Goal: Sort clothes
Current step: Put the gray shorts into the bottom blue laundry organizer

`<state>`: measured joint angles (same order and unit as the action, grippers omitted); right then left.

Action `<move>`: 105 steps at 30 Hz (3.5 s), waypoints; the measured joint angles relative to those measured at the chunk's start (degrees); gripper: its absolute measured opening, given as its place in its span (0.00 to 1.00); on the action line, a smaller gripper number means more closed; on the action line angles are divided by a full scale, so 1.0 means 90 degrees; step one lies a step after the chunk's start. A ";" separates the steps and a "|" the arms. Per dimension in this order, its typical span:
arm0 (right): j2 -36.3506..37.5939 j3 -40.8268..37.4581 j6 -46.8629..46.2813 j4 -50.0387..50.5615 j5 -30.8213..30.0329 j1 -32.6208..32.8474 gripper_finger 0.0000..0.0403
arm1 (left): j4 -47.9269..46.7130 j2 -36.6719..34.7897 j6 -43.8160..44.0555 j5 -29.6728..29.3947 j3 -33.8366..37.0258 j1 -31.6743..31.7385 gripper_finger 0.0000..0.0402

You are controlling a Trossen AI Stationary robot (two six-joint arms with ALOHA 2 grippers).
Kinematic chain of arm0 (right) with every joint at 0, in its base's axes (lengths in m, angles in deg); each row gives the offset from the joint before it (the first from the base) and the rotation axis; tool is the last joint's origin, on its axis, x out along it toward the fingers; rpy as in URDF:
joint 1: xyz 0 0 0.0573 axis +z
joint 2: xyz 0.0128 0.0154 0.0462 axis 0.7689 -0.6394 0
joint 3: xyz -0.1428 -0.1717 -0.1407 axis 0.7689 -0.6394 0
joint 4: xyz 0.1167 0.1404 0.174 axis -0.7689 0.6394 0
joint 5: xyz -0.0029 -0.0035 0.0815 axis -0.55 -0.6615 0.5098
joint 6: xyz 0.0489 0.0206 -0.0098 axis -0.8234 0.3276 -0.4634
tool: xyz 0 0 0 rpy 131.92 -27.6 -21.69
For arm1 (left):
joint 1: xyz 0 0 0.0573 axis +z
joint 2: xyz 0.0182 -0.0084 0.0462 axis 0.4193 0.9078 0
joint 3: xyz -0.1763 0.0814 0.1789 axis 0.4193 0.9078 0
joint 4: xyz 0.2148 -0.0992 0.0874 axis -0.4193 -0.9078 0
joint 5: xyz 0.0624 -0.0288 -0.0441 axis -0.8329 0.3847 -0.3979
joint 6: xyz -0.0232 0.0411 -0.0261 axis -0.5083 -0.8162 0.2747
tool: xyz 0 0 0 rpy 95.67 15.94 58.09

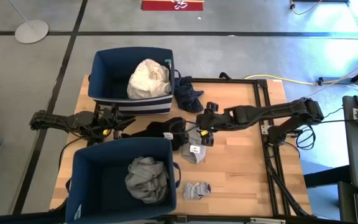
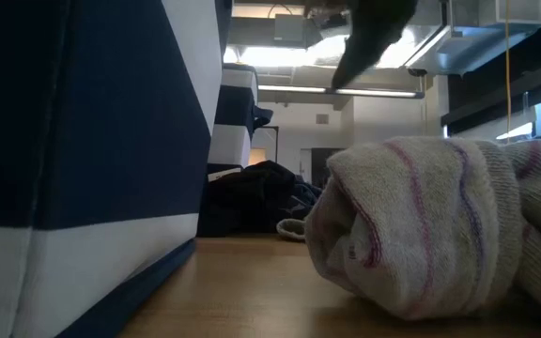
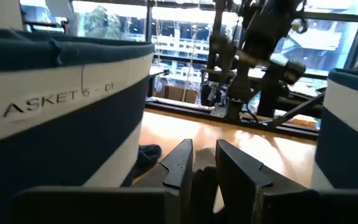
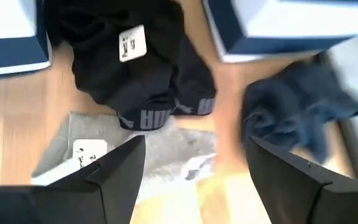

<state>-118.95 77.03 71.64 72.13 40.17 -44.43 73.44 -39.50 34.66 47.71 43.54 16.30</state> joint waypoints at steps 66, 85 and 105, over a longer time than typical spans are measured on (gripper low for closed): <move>-0.0065 -0.0642 0.0460 -0.0930 -0.0238 0.0055 0.04 | 0.1370 0.0416 -0.0235 0.1147 -0.1441 -0.0005 0.15; 0.0010 0.1502 0.3189 -0.1820 -0.1327 0.0058 0.04 | 0.1401 0.2987 -0.2934 0.0429 -0.3002 0.0007 0.16; -0.0705 0.1487 0.4411 -0.4149 0.0394 0.0058 0.04 | 0.2089 0.3978 -0.1174 0.0483 -0.3007 -0.0003 0.70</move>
<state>-125.30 90.42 111.35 34.78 43.71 -43.90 92.24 -3.70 24.09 52.05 16.48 16.27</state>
